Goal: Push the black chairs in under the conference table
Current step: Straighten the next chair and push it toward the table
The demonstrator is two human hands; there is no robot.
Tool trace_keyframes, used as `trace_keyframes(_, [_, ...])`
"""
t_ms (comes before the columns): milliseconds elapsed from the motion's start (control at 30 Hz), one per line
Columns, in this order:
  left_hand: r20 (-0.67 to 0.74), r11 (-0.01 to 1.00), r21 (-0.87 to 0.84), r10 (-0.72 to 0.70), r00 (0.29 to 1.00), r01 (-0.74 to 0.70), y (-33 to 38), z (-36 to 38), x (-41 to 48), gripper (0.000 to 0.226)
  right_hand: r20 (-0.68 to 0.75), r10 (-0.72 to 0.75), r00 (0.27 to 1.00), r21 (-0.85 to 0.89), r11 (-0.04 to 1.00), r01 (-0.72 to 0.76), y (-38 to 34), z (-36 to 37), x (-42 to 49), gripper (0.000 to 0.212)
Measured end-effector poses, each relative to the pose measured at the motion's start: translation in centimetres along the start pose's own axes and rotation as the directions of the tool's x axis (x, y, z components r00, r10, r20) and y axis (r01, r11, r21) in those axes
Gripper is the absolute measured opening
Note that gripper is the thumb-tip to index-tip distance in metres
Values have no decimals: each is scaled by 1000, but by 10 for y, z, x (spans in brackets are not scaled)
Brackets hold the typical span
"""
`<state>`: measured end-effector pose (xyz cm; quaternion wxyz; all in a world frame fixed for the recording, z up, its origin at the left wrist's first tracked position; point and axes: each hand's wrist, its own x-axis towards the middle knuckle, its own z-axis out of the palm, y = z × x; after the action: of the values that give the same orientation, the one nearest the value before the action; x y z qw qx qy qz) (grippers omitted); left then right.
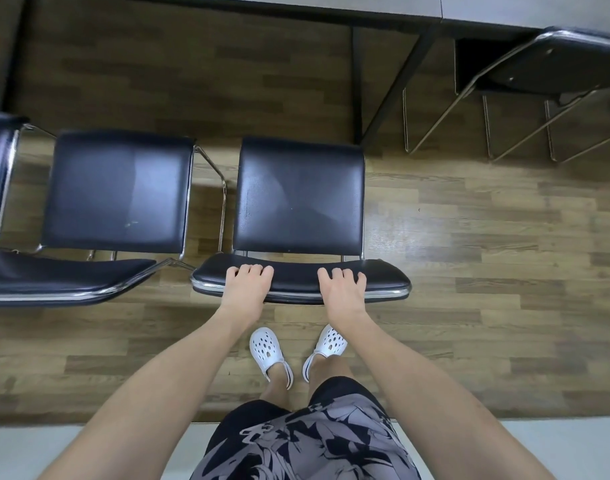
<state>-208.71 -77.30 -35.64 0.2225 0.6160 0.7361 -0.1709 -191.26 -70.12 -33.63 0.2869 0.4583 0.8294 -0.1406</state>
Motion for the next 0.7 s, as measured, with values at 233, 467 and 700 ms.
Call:
trace_keyframes(233, [-8, 1000, 1, 2, 1000, -2, -1, 2, 1, 60, 6, 6, 1000, 2, 1000, -6, -1, -2, 2, 75])
trace_keyframes(467, [0, 1000, -4, 3, 1000, -3, -3, 0, 5, 60, -16, 14, 1000, 1, 1000, -14, -2, -1, 5, 73])
trace_keyframes(700, [-4, 1000, 11, 4, 1000, -4, -6, -5, 13, 53, -25, 16, 1000, -15, 1000, -16, -2, -3, 12, 71])
